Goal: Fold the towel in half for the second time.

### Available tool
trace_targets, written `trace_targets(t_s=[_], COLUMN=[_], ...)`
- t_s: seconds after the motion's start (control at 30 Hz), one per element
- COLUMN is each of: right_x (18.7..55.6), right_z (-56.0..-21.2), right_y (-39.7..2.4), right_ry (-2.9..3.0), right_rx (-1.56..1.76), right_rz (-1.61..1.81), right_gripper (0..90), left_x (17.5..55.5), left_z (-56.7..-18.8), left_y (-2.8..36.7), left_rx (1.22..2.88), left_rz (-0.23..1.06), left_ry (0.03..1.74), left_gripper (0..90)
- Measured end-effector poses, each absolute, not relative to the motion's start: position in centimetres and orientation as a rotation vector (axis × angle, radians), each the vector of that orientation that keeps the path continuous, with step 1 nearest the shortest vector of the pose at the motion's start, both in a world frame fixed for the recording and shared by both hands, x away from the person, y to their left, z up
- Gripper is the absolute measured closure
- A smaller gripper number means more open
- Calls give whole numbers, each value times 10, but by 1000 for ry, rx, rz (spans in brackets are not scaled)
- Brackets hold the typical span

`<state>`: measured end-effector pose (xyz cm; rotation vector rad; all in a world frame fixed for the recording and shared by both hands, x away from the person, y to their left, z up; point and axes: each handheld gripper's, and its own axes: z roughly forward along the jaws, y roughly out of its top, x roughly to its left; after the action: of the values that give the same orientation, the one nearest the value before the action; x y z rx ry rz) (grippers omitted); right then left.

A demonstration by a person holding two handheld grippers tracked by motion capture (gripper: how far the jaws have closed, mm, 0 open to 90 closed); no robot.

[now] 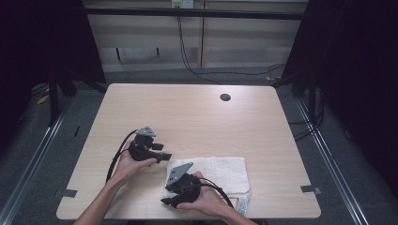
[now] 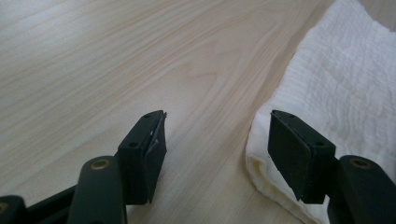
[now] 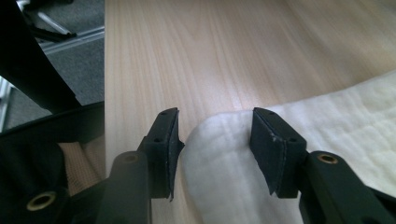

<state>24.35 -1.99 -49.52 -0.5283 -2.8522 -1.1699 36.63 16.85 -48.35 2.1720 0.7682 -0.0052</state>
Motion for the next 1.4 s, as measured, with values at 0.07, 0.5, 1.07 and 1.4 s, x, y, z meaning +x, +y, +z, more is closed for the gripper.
trace_targets(t_s=[0.07,0.5,1.07,1.4], right_x=[240,237,246,248], right_z=[-495,-493,-496,-496], right_y=[-18,-15,-23,-25], right_ry=[-2882,-2989,-2866,-2842], right_rx=[-516,-546,-672,-685], right_rz=[-1165,-1128,-1173,-1166], right_gripper=[522,709,835,836], left_x=[366,365,364,350], left_z=[-484,-489,-497,-495], left_y=[168,165,155,154], left_rx=[2173,2196,2230,2287], left_rz=[-9,-32,-134,-137], left_ry=[766,762,723,652], left_gripper=[365,346,409,558])
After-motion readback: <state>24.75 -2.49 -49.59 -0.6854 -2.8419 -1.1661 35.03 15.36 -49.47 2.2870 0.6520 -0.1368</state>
